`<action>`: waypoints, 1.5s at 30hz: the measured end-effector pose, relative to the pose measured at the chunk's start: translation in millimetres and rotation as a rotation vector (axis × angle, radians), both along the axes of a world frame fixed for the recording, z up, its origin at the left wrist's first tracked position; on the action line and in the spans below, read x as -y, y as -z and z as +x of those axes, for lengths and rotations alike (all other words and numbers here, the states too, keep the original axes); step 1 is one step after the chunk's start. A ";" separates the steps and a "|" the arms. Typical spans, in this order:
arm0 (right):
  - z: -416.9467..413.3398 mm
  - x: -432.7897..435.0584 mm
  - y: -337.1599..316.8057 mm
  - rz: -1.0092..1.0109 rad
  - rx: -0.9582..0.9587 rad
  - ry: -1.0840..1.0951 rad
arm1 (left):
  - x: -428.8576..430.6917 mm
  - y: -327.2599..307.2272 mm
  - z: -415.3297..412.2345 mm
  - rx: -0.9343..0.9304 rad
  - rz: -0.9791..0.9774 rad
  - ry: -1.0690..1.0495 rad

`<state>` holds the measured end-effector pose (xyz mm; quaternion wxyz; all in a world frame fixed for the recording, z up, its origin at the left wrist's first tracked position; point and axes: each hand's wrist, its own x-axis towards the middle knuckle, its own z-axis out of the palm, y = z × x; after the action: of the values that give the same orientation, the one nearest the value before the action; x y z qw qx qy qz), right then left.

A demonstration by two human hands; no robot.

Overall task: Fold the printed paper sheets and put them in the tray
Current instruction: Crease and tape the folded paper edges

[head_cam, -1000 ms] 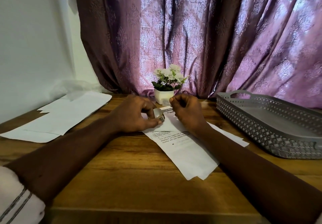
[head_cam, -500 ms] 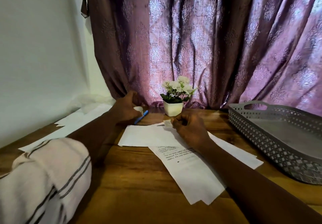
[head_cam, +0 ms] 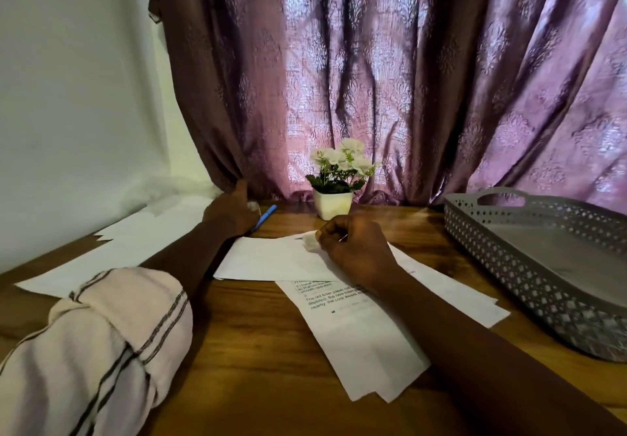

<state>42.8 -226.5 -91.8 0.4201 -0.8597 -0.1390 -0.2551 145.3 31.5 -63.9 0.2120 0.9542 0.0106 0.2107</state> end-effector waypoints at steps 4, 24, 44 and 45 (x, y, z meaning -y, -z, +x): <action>-5.7 0.8 -3.0 0.003 0.008 -0.003 | -6.3 -7.8 -7.9 0.026 -0.197 0.089; -25.6 8.4 -15.7 0.090 0.192 -0.084 | 81.5 -7.2 -120.3 -0.249 -0.963 0.546; -40.9 7.8 -20.5 0.422 -0.111 -0.223 | 80.7 1.2 -111.7 -0.065 -0.950 0.702; -41.3 10.6 -22.2 0.441 -0.117 -0.210 | 80.3 3.6 -109.4 -0.053 -0.915 0.705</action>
<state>1.5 -237.2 -69.6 0.6289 -0.7415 -0.1439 -0.1841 35.9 -48.8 -67.5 0.6602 0.7161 -0.2127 0.0775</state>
